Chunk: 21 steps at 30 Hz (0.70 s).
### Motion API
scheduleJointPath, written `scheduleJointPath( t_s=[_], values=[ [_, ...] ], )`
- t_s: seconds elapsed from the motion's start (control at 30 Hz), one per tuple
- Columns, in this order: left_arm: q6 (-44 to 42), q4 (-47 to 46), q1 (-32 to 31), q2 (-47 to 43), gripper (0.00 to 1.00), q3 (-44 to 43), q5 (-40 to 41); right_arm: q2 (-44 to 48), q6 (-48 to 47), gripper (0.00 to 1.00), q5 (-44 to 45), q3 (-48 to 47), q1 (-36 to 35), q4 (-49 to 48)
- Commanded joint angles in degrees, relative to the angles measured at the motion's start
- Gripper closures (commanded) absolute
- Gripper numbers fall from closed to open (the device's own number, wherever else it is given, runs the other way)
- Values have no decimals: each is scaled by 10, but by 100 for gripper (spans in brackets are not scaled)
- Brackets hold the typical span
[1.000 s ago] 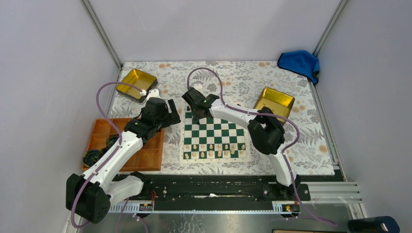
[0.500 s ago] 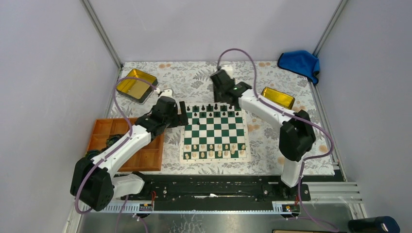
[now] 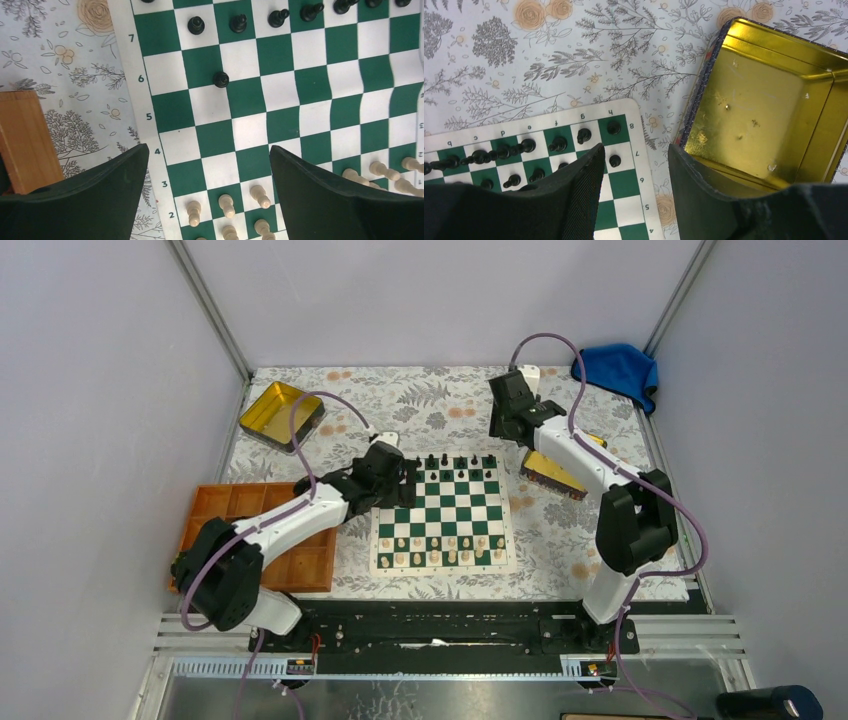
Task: Set up the chess pieces on the board
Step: Pick up the chess piece from the chessboard.
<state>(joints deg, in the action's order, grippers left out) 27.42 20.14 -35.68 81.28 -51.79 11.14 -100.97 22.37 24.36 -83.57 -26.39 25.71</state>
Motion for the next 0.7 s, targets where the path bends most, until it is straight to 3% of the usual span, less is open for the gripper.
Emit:
scheduleJointPath(
  t_s=[0.0,0.23,0.67],
  values=[
    [-13,-31,-13,32,3,-29,23,28,9,44,-2,5,14,-29],
    [-11,-38,-18,95,7,-53,47,31,8,44,-9,15,26,-38],
    [-8,-54,-17,180,26,-100,41,37,0,44,-13,27,42,-38]
  ],
)
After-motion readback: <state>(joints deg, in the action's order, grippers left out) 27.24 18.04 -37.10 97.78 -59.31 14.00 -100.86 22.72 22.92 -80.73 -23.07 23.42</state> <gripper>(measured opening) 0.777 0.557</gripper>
